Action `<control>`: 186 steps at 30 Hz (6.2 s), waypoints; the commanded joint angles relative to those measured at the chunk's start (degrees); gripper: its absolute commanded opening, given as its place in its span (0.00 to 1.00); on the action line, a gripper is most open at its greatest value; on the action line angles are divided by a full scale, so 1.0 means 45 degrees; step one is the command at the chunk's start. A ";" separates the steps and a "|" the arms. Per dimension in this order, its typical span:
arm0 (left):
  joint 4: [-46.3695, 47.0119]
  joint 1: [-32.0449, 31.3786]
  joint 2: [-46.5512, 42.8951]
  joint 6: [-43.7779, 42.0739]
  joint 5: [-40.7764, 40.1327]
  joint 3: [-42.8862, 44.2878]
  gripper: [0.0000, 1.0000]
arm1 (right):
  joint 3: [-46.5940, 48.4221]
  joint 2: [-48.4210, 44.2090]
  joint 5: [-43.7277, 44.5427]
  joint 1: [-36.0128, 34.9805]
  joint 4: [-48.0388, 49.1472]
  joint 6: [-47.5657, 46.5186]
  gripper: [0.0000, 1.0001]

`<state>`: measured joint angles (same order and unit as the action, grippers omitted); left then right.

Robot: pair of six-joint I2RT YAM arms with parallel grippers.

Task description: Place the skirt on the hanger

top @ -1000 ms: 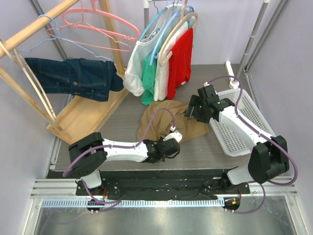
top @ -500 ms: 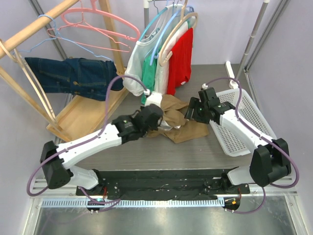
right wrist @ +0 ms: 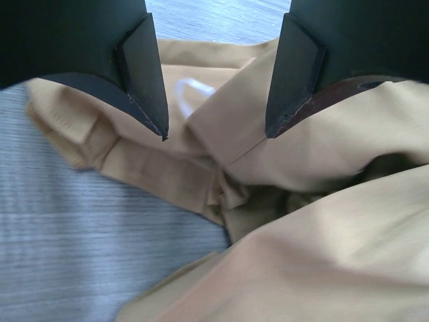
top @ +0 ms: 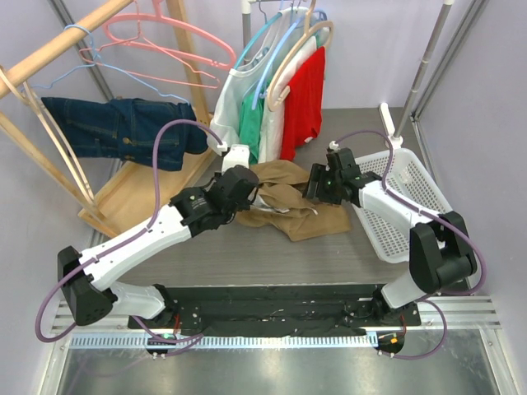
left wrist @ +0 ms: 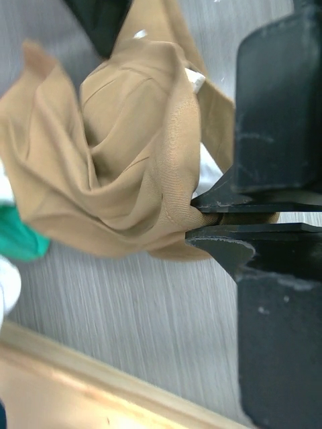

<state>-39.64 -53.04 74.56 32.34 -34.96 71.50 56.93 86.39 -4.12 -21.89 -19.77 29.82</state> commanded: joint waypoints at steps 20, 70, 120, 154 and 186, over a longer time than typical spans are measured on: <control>-0.0547 0.1024 0.0617 0.0314 -0.0767 0.2079 0.00 | -0.2728 -0.3104 -0.0179 -0.1756 0.1542 -0.2311 0.64; -0.3242 0.2176 -0.1198 -0.1442 -0.1156 0.6507 0.00 | 0.8126 -0.3476 0.1482 -0.2108 -0.3083 -0.3639 0.01; 0.2328 0.2235 -0.4519 0.2249 0.3473 -0.6850 0.24 | -0.0777 -0.1501 -0.1585 -0.2128 -0.0525 -0.0319 0.30; 0.0761 0.2254 -0.4636 0.0059 0.3355 -0.3546 0.83 | 1.3128 0.2675 -0.5685 -0.3163 0.0107 -0.4558 0.68; -0.0390 0.2254 -0.1358 -0.0585 0.2713 0.2348 0.81 | 1.4108 0.2976 -0.3055 -0.3436 0.5160 -0.4381 0.86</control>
<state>-40.07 -43.09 64.97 30.94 -17.41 74.74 121.27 110.48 -21.82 -37.10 2.76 11.05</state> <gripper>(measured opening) 0.808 0.853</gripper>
